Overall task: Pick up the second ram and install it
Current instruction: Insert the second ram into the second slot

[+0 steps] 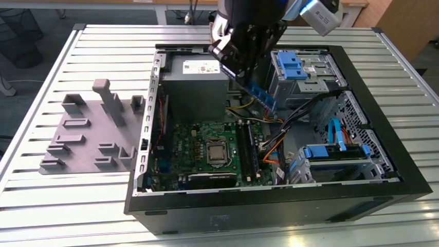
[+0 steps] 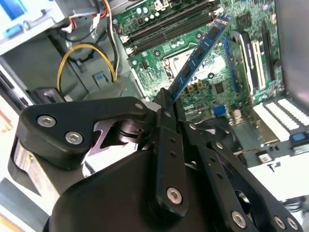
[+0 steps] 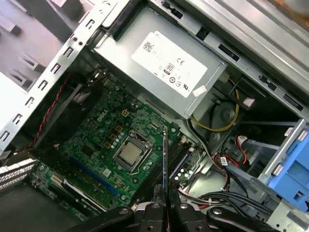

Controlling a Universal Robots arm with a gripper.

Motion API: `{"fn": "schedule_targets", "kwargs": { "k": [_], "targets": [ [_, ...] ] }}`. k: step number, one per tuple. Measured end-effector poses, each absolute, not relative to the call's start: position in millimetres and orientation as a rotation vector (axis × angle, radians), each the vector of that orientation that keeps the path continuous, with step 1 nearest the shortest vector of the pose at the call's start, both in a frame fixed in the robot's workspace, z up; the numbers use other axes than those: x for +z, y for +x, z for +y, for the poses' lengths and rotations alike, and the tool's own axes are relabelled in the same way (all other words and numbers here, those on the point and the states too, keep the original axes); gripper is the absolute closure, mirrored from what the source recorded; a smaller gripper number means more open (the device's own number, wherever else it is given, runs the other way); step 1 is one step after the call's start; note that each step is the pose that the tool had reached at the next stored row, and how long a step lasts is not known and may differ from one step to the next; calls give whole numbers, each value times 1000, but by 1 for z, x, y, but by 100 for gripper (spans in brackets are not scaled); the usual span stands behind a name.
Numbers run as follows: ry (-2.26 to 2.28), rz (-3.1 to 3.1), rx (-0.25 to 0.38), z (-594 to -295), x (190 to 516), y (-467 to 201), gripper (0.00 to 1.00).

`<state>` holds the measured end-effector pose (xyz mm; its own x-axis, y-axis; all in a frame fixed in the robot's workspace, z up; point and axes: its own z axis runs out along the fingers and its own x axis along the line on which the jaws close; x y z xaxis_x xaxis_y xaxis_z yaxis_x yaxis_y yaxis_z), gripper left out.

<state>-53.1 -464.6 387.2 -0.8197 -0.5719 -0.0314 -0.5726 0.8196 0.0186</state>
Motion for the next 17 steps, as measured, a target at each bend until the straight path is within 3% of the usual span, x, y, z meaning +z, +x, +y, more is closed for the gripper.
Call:
{"fn": "schedule_targets", "kwargs": {
  "k": [17],
  "targets": [
    [-474,3077,36,-465,384,-53,86]
  ]
}}
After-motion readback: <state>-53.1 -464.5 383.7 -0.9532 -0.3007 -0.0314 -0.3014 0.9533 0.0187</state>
